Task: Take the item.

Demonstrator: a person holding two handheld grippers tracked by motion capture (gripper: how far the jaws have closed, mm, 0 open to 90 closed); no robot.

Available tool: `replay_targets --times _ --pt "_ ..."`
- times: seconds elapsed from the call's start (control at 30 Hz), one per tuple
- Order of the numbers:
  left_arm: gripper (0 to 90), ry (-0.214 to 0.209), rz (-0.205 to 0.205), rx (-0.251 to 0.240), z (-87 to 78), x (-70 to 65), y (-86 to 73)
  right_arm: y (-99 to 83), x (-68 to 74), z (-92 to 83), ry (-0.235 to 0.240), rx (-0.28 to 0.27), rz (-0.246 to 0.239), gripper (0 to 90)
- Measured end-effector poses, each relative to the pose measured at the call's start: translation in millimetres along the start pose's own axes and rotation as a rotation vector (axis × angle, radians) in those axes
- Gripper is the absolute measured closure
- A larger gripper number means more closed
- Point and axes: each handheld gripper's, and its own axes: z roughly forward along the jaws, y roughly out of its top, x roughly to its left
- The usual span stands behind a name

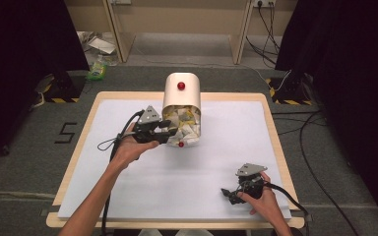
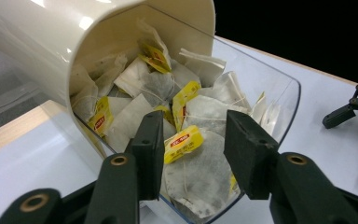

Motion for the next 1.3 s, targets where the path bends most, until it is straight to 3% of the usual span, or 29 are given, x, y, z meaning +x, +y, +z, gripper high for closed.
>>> replay_targets --times 0.07,0.27,0.47,0.87,1.3 --pt "63.1 0.005 0.023 0.023 4.3 0.6 0.1 0.0 0.1 0.0 0.0 -0.001 0.002 0.2" --pt "69.8 -0.011 0.026 0.044 9.3 4.4 2.1 0.0 0.1 0.1 0.0 -0.001 0.002 0.2" --pt "83.1 -0.016 0.033 0.068 14.7 4.7 2.9 0.0 0.0 0.1 0.0 -0.002 0.0 0.2" --pt "89.5 -0.006 0.007 0.009 4.3 8.4 6.5 0.0 0.1 0.1 0.0 -0.001 0.002 0.2" --pt "89.6 -0.018 0.02 -0.059 -8.4 -2.1 20.5 0.0 0.0 0.1 0.0 -0.002 0.0 0.2"
